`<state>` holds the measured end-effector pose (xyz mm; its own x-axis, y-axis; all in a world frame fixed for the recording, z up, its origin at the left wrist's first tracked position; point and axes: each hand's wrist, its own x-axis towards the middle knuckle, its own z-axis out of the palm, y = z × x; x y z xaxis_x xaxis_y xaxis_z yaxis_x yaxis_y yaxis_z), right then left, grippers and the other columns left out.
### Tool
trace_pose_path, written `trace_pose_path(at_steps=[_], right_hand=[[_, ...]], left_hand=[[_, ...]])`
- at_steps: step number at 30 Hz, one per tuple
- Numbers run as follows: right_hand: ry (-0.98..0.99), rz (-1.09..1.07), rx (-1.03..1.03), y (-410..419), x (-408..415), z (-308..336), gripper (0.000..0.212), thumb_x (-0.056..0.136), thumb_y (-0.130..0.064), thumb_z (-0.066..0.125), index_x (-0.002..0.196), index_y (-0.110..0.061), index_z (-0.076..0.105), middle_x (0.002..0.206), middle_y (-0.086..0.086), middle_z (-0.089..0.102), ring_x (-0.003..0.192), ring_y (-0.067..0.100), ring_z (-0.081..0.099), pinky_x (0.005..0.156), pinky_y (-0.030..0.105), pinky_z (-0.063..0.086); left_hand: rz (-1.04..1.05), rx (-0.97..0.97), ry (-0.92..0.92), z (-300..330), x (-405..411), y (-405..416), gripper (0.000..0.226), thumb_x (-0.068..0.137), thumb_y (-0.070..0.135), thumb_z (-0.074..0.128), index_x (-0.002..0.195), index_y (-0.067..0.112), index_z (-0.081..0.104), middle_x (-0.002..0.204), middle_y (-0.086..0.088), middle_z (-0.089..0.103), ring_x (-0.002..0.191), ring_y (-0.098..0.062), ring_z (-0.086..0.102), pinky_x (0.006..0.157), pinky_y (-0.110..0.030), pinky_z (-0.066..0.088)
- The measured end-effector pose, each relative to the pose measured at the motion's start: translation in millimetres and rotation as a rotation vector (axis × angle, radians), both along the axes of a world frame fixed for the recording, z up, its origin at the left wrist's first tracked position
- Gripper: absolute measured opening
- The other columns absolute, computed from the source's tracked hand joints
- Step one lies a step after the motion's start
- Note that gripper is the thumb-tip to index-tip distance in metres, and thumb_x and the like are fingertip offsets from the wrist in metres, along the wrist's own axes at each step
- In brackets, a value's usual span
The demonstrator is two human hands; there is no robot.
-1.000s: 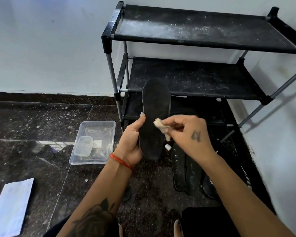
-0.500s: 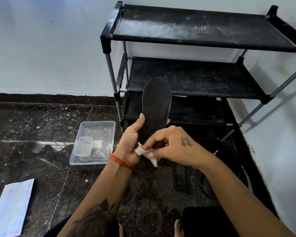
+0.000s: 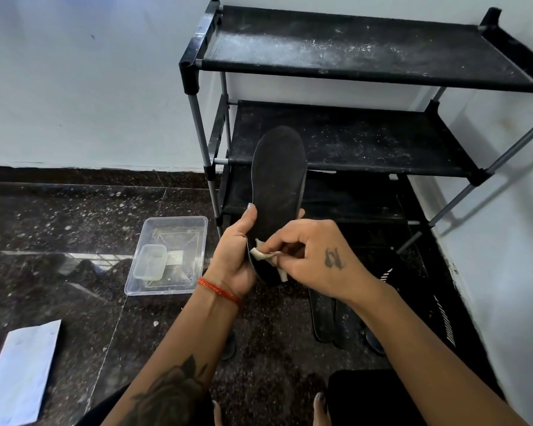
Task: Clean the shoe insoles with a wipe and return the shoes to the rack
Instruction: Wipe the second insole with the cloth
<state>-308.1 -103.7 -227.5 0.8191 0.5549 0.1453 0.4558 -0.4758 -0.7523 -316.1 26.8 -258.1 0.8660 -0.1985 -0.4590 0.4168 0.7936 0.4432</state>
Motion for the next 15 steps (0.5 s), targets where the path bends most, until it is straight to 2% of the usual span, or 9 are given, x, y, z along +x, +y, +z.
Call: trace_pose_path(at_steps=[4, 7, 9, 11, 13, 15], right_hand=[[0.163, 0.151, 0.061, 2.5, -6.6, 7.5, 0.020, 0.071, 0.001, 0.068, 0.079, -0.016, 0.075, 0.070, -0.007, 0.068, 0.062, 0.009, 0.064, 0.058, 0.018, 0.050], [0.231, 0.246, -0.091, -9.4, -1.4, 14.0, 0.018, 0.066, -0.004, 0.068, 0.071, -0.020, 0.076, 0.069, 0.000, 0.070, 0.067, 0.017, 0.065, 0.060, 0.032, 0.052], [0.190, 0.167, -0.126, -21.5, 5.5, 16.4, 0.018, 0.063, -0.005, 0.071, 0.066, -0.022, 0.076, 0.069, -0.004, 0.070, 0.071, 0.009, 0.064, 0.062, 0.030, 0.051], [0.131, -0.036, 0.034, -28.4, 10.6, 18.8, 0.020, 0.061, -0.006, 0.069, 0.060, -0.025, 0.073, 0.067, -0.008, 0.070, 0.071, 0.006, 0.065, 0.064, 0.024, 0.053], [0.140, -0.188, 0.254, -28.8, 12.9, 19.2, 0.023, 0.065, 0.003, 0.066, 0.061, -0.020, 0.071, 0.063, -0.008, 0.068, 0.064, 0.006, 0.065, 0.061, 0.017, 0.051], [0.154, -0.212, 0.292, -21.7, 11.2, 17.3, 0.025, 0.070, 0.008, 0.067, 0.067, -0.016, 0.072, 0.065, -0.003, 0.068, 0.063, 0.012, 0.066, 0.061, 0.017, 0.052]], left_hand=[[0.017, 0.060, 0.008, -2.3, 0.0, 1.6, 0.059, 0.099, 0.044, 0.036, 0.133, -0.002, 0.050, 0.131, -0.020, 0.057, 0.110, -0.028, 0.062, 0.093, -0.038, 0.051], [0.005, 0.019, -0.001, 1.7, -1.8, 1.3, 0.060, 0.100, 0.046, 0.031, 0.128, -0.002, 0.053, 0.123, -0.019, 0.062, 0.100, -0.028, 0.067, 0.084, -0.039, 0.057], [0.024, -0.003, -0.011, 1.5, -0.4, 3.0, 0.059, 0.100, 0.045, 0.030, 0.132, 0.000, 0.050, 0.119, -0.019, 0.065, 0.093, -0.029, 0.070, 0.074, -0.040, 0.059], [0.030, 0.007, -0.031, 1.1, 1.5, 3.1, 0.058, 0.101, 0.044, 0.029, 0.134, 0.000, 0.048, 0.115, -0.020, 0.066, 0.093, -0.029, 0.070, 0.072, -0.041, 0.059], [0.031, 0.017, -0.027, 1.4, 1.9, 0.7, 0.053, 0.101, 0.042, 0.031, 0.125, 0.001, 0.055, 0.104, -0.021, 0.070, 0.088, -0.030, 0.071, 0.069, -0.044, 0.059], [0.037, 0.025, -0.009, 0.6, 2.5, -1.0, 0.052, 0.100, 0.041, 0.034, 0.124, 0.001, 0.055, 0.104, -0.021, 0.069, 0.084, -0.030, 0.071, 0.069, -0.044, 0.060]])
